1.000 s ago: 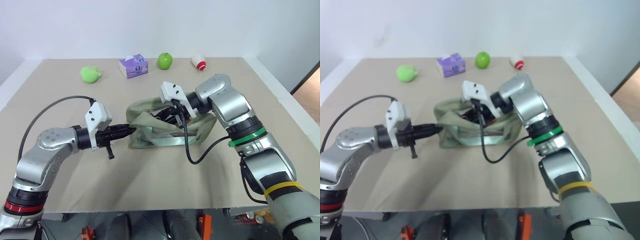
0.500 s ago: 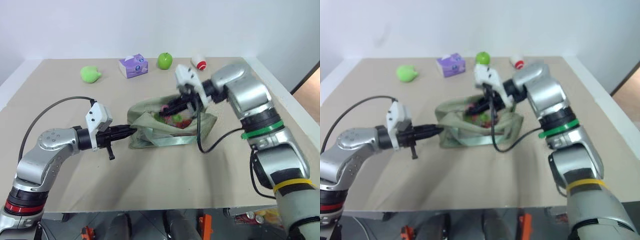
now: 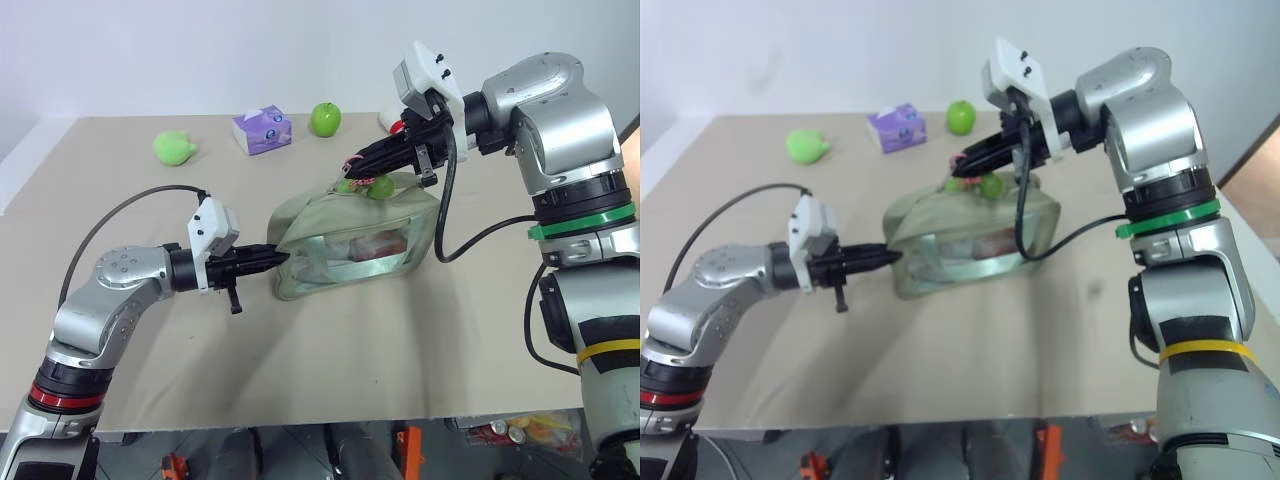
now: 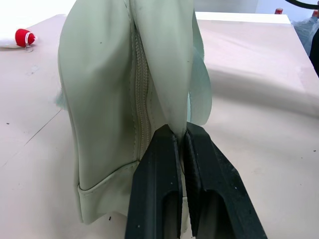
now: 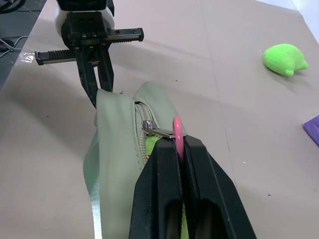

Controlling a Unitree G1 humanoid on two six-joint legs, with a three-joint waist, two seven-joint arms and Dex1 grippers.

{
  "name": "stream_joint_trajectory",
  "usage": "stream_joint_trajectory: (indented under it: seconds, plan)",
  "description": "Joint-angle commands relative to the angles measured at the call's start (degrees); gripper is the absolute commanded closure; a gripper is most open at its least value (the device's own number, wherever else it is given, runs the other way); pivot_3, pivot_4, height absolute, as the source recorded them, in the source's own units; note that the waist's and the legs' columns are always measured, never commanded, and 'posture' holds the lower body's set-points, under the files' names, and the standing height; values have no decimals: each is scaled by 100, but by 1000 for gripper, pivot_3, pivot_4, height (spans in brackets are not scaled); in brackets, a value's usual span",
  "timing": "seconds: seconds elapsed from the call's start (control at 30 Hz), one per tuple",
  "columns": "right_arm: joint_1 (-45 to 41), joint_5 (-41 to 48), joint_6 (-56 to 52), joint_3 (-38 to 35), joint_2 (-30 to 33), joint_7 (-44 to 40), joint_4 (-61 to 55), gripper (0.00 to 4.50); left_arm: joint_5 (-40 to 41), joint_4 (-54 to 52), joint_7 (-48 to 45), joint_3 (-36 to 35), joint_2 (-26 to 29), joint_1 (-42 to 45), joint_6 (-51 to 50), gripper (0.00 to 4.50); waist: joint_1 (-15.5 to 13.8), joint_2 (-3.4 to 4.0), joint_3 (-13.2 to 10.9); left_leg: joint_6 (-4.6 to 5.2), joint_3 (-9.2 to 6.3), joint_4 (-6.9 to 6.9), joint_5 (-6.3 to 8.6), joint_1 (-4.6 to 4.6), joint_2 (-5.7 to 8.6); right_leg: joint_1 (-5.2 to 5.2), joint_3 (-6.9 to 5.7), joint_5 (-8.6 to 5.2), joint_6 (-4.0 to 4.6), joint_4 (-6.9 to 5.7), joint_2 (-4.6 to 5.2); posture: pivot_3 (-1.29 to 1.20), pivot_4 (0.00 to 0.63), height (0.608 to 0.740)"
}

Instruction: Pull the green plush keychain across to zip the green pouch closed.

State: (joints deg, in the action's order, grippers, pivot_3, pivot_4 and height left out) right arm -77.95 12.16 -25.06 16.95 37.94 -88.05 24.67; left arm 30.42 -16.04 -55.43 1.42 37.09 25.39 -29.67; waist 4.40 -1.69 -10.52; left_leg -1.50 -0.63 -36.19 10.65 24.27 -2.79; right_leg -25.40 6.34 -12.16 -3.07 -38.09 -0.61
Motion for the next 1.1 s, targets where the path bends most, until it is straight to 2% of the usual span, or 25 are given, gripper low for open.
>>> stream_joint_trajectory:
  seconds: [0.03, 0.1, 0.33, 0.5, 0.63, 0.87, 1.1]
  plan:
    - [-111, 38, 283, -461, 249, 63, -232, 4425, -76, 130, -68, 59, 46, -27, -10, 4500, -2, 0, 0, 0, 0, -2, 0, 0, 0, 1, 0, 0, -1, 0, 1, 0, 150, 740]
    - [-63, -145, 743, -378, 307, 92, -231, 4425, -77, 129, -72, 56, 60, -21, -7, 4500, -2, 0, 0, 0, 0, -3, 0, 0, 1, 2, 1, 0, -2, 0, 1, 0, 150, 740]
    - [28, -1528, 3403, 102, 545, 640, 63, 4425, -67, 140, -61, 45, 87, -12, -14, 4500, -2, 0, 0, 0, 1, -3, 0, -3, 1, 2, 0, 0, -3, 0, 0, 0, 150, 740]
    - [-145, -2008, 4490, 182, 529, 904, 80, 4425, -56, 157, -64, 41, 64, -9, -1, 4500, -4, 0, 0, -1, 2, -3, -1, -6, 1, 4, 1, 2, -4, 0, 1, 0, 150, 740]
    - [-406, -2058, 4790, 97, 545, 820, 151, 4425, -53, 198, -81, 59, 35, 5, 20, 4500, -4, 0, 0, -1, 2, -4, -1, -6, 1, 4, 2, 2, -3, 0, 2, 0, 150, 740]
    - [-1275, -2071, 4999, -1, 557, 704, 1034, 4425, -77, 355, -123, 143, -55, 119, 92, 4500, -5, 4, -4, -1, 4, -3, -1, -5, 1, 4, 2, 0, 2, 0, 3, 0, 150, 740]
    - [-1006, -2100, 5175, 43, 689, 628, 1010, 4425, -75, 395, -118, 188, -101, 191, 125, 4500, -6, 6, -5, -1, 3, 2, -1, -4, 1, 2, 2, -4, 8, 0, 3, 0, 150, 740]
